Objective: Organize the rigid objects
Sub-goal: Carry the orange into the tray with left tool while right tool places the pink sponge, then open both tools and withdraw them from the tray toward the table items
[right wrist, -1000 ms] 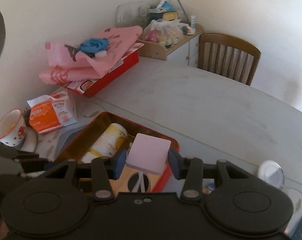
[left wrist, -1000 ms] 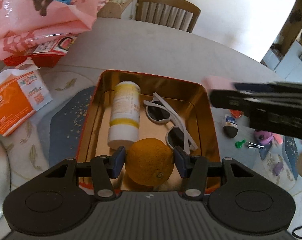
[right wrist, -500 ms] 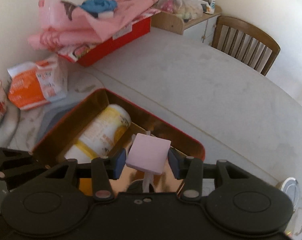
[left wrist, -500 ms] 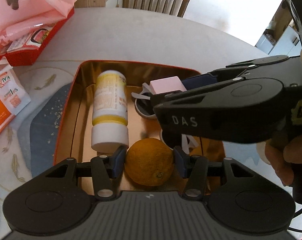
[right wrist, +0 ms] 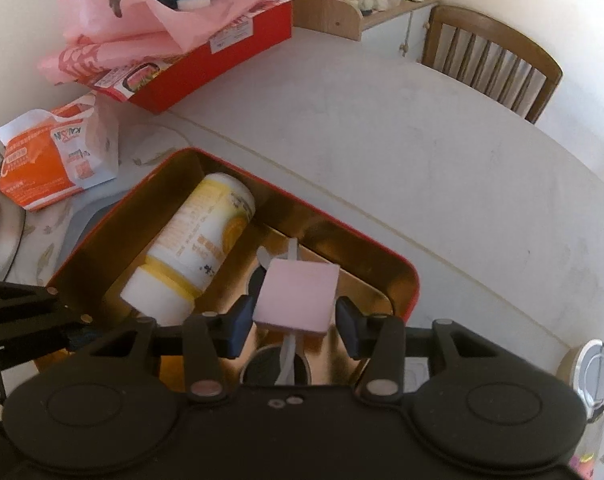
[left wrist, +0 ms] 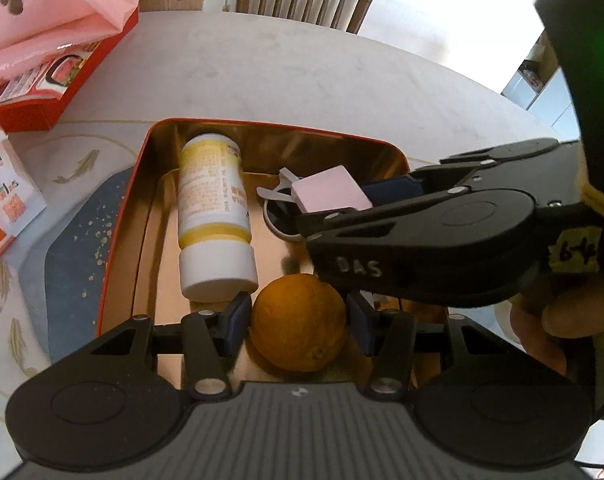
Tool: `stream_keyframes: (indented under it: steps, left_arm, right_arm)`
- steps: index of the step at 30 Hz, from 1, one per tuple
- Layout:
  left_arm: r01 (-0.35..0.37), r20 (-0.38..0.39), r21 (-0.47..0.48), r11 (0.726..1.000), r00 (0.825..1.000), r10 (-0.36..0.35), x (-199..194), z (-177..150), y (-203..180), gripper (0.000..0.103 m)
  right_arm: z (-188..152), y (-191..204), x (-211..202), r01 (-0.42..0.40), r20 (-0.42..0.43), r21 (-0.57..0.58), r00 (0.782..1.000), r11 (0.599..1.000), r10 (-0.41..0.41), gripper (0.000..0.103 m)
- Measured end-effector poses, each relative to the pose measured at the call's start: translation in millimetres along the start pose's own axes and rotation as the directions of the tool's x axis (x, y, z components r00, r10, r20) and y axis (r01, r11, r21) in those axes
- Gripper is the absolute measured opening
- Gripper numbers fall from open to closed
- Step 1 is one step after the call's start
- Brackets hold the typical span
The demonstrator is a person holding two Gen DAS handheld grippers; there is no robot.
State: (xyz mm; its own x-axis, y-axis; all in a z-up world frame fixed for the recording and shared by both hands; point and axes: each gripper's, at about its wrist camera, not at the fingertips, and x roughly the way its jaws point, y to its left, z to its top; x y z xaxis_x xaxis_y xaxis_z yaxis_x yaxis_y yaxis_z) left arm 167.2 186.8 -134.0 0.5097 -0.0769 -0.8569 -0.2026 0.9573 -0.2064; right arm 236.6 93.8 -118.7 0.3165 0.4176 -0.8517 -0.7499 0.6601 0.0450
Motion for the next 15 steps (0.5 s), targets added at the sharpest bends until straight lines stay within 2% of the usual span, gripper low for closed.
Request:
stream_keyframes:
  steps: [5, 8, 11, 15]
  left_arm:
    - [0.008, 0.005, -0.023, 1.0, 1.0, -0.008, -3.5, -1.7, 5.3, 0.051]
    - [-0.001, 0.026, -0.025, 1.0, 1.0, 0.002, -8.9, -3.0, 5.1, 0.052]
    - [-0.002, 0.043, -0.031, 1.0, 0.999, 0.003, -15.2, -4.6, 5.2, 0.057]
    - [-0.002, 0.062, -0.029, 1.0, 0.998, 0.004, -25.7, -7.3, 3.9, 0.057]
  right_arm:
    - [-2.7, -6.3, -16.9, -0.04, 0.022, 0.035, 0.999, 0.999, 0.04, 0.047]
    - [-7.2, -8.9, -28.8, -0.046, 0.043, 0.046, 0.998, 0.998, 0.044, 0.053]
    - [-12.6, -13.0, -42.4, -0.064, 0.065, 0.073, 0.996, 0.995, 0.059, 0.054]
    - [-20.0, -19.4, -65.2, -0.078, 0.104, 0.103, 0.992, 0.992, 0.067, 0.06]
